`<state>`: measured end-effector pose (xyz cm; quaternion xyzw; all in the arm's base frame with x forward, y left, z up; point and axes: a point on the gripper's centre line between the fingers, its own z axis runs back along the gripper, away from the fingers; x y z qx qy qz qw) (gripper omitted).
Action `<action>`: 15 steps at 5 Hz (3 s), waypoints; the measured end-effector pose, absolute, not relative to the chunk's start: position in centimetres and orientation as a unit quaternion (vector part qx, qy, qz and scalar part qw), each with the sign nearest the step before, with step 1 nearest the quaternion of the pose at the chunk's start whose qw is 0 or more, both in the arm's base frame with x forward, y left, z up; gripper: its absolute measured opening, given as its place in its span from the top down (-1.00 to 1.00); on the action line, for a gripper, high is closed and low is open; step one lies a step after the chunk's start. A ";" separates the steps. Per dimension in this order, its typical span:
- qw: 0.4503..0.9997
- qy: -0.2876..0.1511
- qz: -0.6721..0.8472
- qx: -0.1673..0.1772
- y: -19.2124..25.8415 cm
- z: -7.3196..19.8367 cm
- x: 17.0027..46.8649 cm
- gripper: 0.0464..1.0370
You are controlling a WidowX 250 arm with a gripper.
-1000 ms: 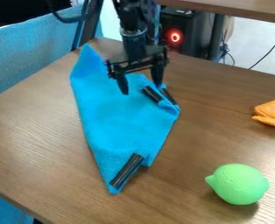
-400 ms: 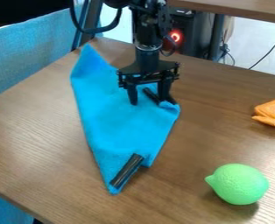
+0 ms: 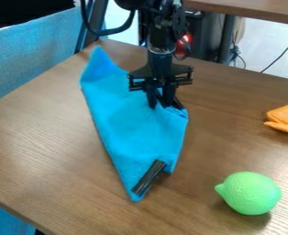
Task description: Unfold the cloth from top right to bottom left
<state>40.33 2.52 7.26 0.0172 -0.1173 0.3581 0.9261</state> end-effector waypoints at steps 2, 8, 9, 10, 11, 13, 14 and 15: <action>0.927 -0.103 0.360 0.011 2.2 7.6 40.3 0.90; 0.946 -0.091 0.307 -0.043 3.3 9.6 38.7 -0.52; 0.946 -0.096 0.307 -0.041 3.5 9.8 38.9 -0.15; 0.945 -0.105 0.307 -0.047 3.4 10.5 39.4 -0.18; 0.946 -0.113 0.299 -0.055 3.2 11.0 39.9 -0.27; 0.944 -0.119 0.305 -0.051 3.4 11.4 40.4 -0.16; 0.944 -0.114 0.307 -0.042 3.6 10.5 40.6 -0.15; 0.944 -0.117 0.308 -0.038 3.4 10.4 41.0 -0.11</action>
